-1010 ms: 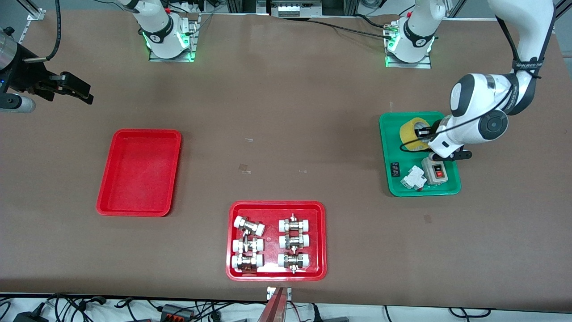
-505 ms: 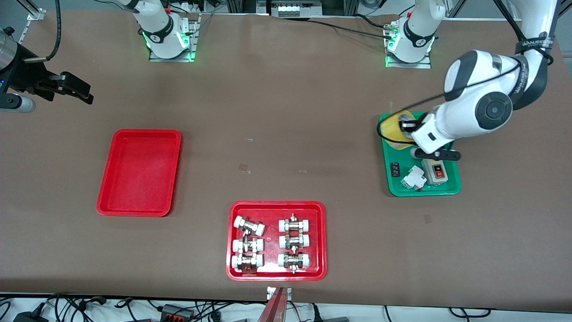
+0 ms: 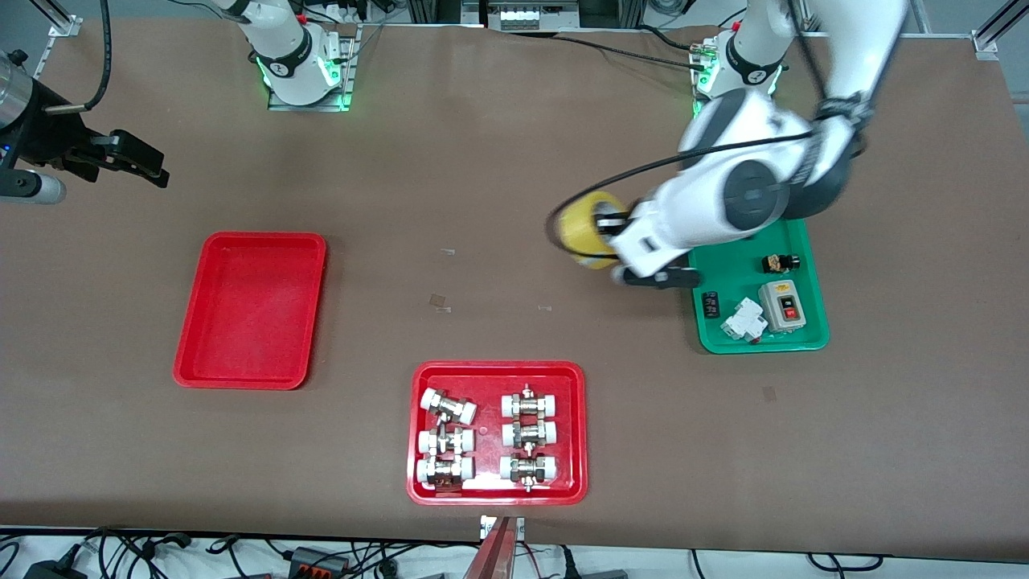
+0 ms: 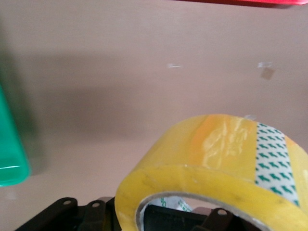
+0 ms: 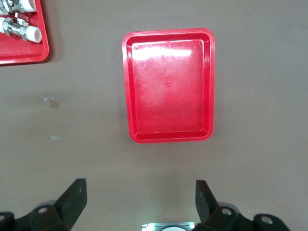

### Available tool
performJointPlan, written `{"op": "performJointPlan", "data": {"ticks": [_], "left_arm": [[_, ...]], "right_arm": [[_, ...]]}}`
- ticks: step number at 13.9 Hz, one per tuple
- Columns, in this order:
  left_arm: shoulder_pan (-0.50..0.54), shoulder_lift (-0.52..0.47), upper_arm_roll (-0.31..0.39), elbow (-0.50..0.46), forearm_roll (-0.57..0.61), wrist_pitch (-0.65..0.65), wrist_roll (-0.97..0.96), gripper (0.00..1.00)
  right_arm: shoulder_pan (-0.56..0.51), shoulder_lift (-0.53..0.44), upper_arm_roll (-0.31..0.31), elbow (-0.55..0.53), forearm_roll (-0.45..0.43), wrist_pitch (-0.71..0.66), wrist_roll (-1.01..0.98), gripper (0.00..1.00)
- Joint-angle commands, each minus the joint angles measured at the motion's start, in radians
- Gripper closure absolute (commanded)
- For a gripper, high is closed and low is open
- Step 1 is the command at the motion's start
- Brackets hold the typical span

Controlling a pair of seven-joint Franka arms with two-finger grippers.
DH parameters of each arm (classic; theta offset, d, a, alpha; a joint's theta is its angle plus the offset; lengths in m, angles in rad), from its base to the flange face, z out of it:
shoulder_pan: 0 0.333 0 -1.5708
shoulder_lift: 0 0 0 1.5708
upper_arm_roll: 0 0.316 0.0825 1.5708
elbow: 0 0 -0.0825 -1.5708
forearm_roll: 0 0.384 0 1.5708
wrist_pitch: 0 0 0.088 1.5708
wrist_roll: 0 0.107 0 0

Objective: Left arm passes tape to right arm into tray
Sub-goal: 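Lift the tape roll with the left gripper and carry it toward the table middle, then hold the tape with the left gripper while the right gripper reaches it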

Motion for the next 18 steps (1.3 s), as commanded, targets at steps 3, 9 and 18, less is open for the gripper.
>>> {"op": "performJointPlan", "data": {"ticks": [3,9,18], "left_arm": [[-0.089,0.137,0.002,0.169,-0.030,0.128,-0.138,1.00],[-0.195,0.209,0.006,0.189,-0.016,0.317,-0.135,1.00],[-0.365,0.290,0.086,0.356,-0.016,0.325,-0.190,1.00]], "right_arm": [[-0.004,0.070,0.003,0.014,0.020,-0.065,-0.050,0.00],[-0.027,0.141,-0.008,0.019,0.453,-0.031,-0.133,0.00],[0.135,0.288,0.003,0.014,0.779,0.282,-0.251,0.00]]}}
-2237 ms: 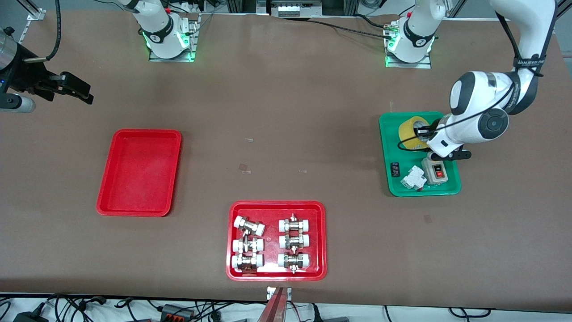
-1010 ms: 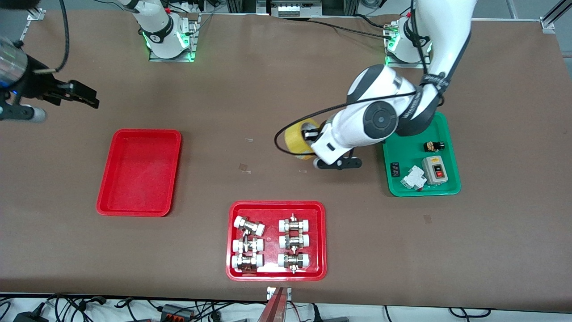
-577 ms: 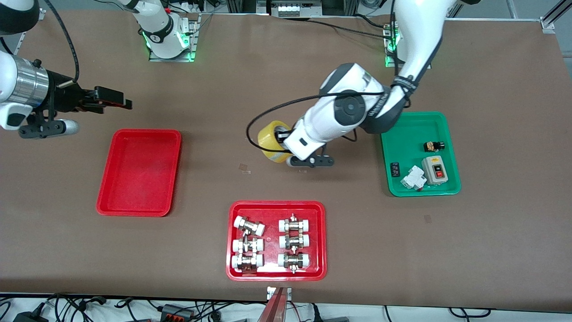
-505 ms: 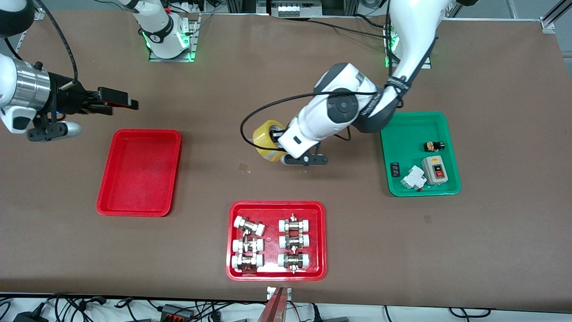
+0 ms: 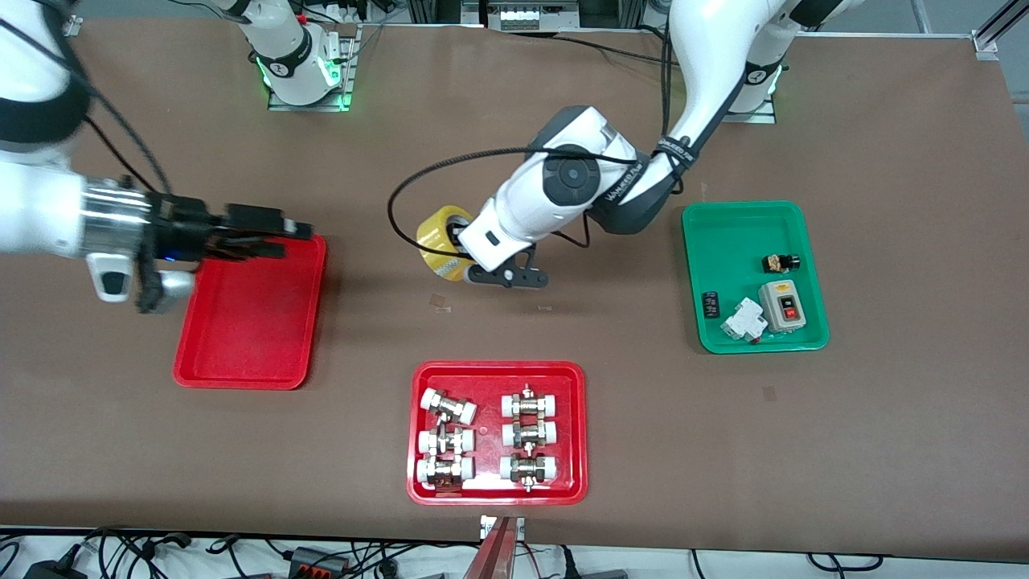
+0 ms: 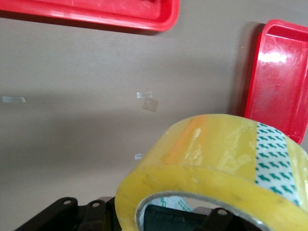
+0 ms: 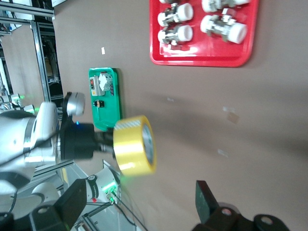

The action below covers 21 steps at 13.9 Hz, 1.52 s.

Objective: Left arm passes tape to right arm into tray
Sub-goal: 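Hold the tape with the left gripper while the right gripper reaches it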

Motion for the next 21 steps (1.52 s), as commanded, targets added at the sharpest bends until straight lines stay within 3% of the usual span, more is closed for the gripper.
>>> {"op": "performJointPlan", "data": {"ticks": [1,7,10,19,20,21], "left_arm": [[-0.080,0.025,0.080,0.083,-0.012,-0.011,-0.023,1.00],[-0.089,0.048,0.085,0.098,-0.007,-0.014,-0.025,1.00],[-0.102,0.045,0.082,0.094,0.045,-0.016,-0.025,1.00],[-0.102,0.043,0.080,0.092,0.046,-0.019,-0.025,1.00],[-0.102,0.043,0.080,0.092,0.046,-0.019,-0.025,1.00],[-0.102,0.043,0.080,0.092,0.046,-0.020,-0.025,1.00]], "right_arm": [[0.081,0.034,0.000,0.013,0.004,0.078,-0.008,0.00],[0.169,0.053,-0.002,-0.051,-0.031,0.169,-0.008,0.00],[0.181,0.051,-0.002,-0.084,-0.059,0.179,-0.018,0.00],[0.217,0.039,-0.002,-0.148,-0.060,0.210,-0.022,0.00],[0.218,0.039,-0.002,-0.148,-0.060,0.209,-0.022,0.09],[0.218,0.039,-0.002,-0.148,-0.060,0.209,-0.022,0.28]]}}
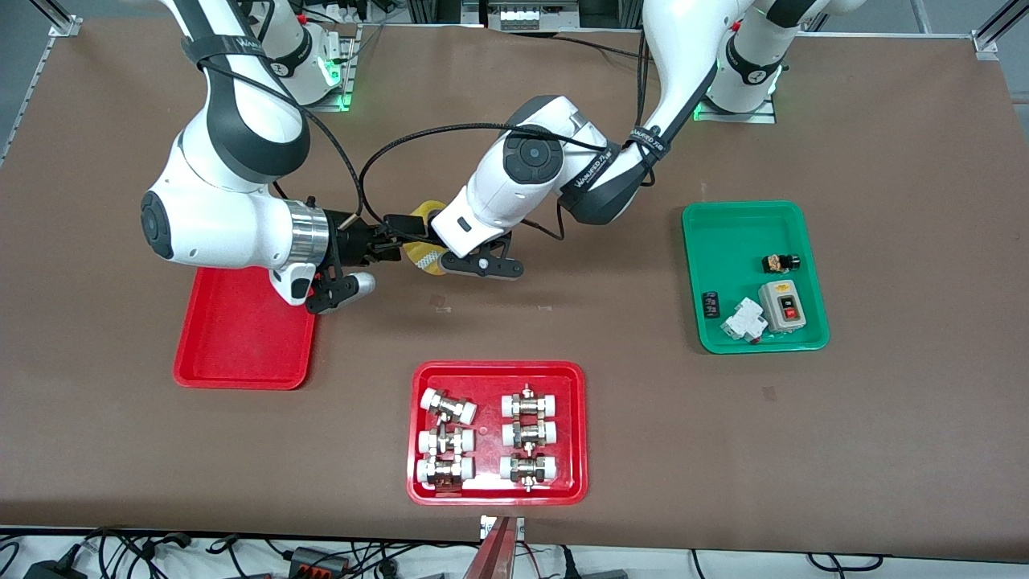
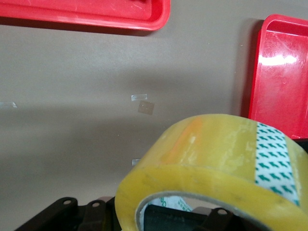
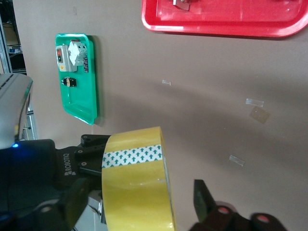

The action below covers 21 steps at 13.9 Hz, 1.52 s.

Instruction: Left arm passes tape to right arm into tray

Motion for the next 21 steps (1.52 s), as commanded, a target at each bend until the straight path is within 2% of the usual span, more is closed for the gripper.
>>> {"op": "performJointPlan", "data": {"ticks": [1,4,5,9,10,12,13,14,17,21], "left_arm": [[-0.011,0.012,0.008,0.042,0.019,-0.019,-0.005,1.00],[-0.009,0.012,0.008,0.040,0.019,-0.019,-0.005,1.00],[-0.009,0.012,0.008,0.040,0.019,-0.019,-0.005,1.00],[-0.006,0.012,0.008,0.040,0.020,-0.019,-0.004,1.00],[-0.004,0.012,0.008,0.040,0.020,-0.019,-0.004,0.94],[0.012,0.011,0.010,0.039,0.022,-0.024,0.001,0.73],[0.017,0.008,0.010,0.034,0.022,-0.027,0.004,0.56],[0.022,0.006,0.010,0.028,0.023,-0.037,0.005,0.01],[0.028,0.001,0.011,0.023,0.039,-0.050,0.007,0.00],[0.094,-0.034,0.008,0.023,0.042,-0.192,0.094,0.00]], "right_arm": [[0.007,-0.025,-0.003,-0.026,-0.008,0.017,-0.018,0.46],[0.003,-0.029,-0.003,-0.022,-0.008,0.011,-0.017,0.95],[0.003,-0.031,-0.003,-0.022,-0.008,0.011,-0.017,1.00],[0.003,-0.031,-0.003,-0.019,-0.008,0.015,-0.018,1.00],[0.003,-0.031,-0.003,-0.019,-0.010,0.015,-0.018,1.00],[0.003,-0.031,-0.003,-0.017,-0.010,0.015,-0.018,1.00],[0.003,-0.031,-0.003,-0.017,-0.010,0.017,-0.018,1.00],[0.003,-0.031,-0.003,-0.017,-0.010,0.017,-0.018,1.00],[0.003,-0.031,-0.003,-0.017,-0.020,0.018,-0.018,1.00],[0.003,-0.031,-0.003,-0.016,-0.022,0.018,-0.018,1.00]]}}
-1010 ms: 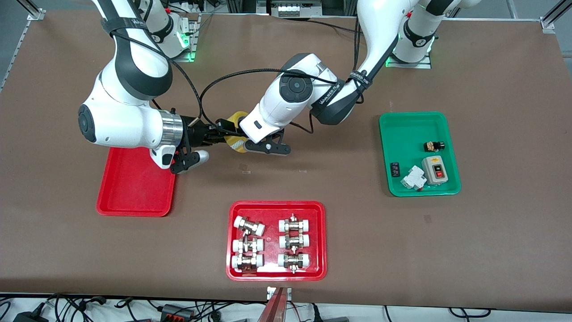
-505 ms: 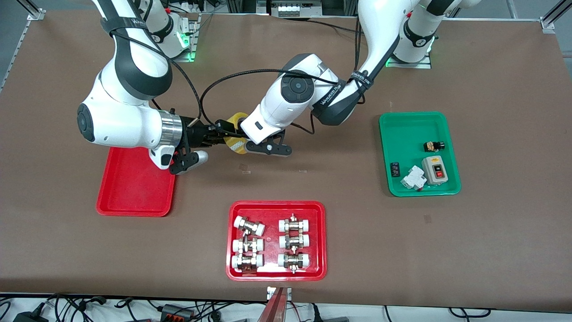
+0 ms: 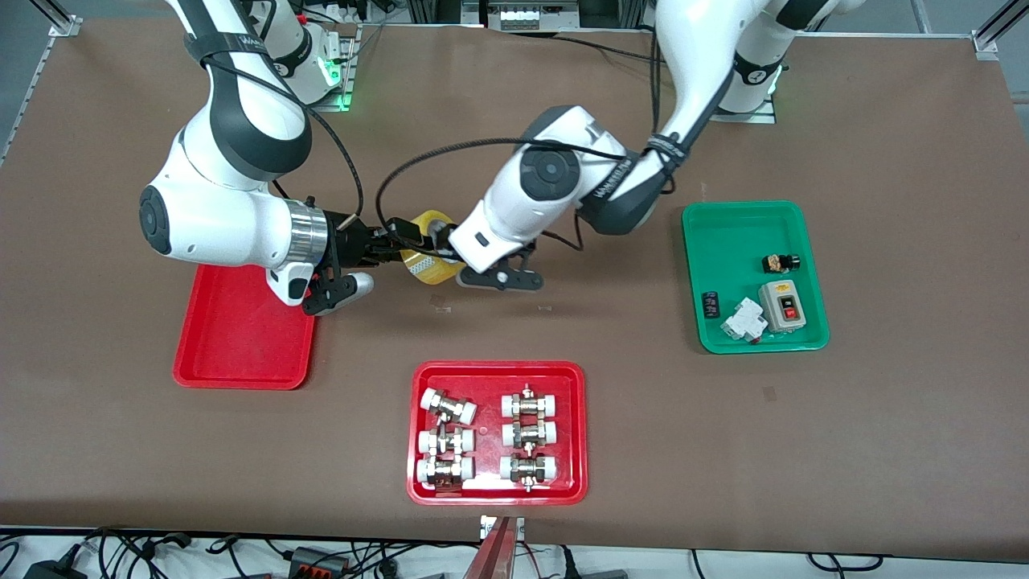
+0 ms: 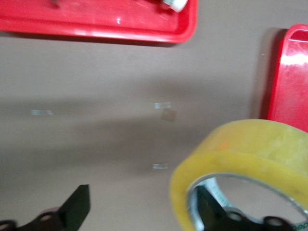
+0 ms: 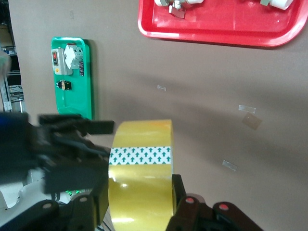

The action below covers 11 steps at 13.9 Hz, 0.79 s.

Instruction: Left arm passes tape to right arm into tray

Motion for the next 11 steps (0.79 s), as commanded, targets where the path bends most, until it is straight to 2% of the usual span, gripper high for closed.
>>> {"op": "performJointPlan", "data": {"ticks": [1,4,6,11], "left_arm": [[0.040,-0.034,-0.001,-0.001,0.024,-0.111,0.076,0.00],[0.075,-0.072,-0.007,-0.037,0.024,-0.163,0.085,0.00],[0.108,-0.109,0.002,-0.037,0.025,-0.255,0.084,0.00],[0.338,-0.224,0.003,-0.037,0.034,-0.555,0.081,0.00]], "right_arm": [[0.001,-0.025,-0.003,-0.009,0.000,-0.010,-0.009,1.00],[-0.019,-0.025,-0.010,-0.007,0.000,-0.016,-0.010,1.00],[-0.050,-0.023,-0.010,-0.007,0.002,-0.022,-0.012,1.00],[-0.295,0.018,-0.012,-0.016,-0.010,-0.167,-0.243,1.00]]}}
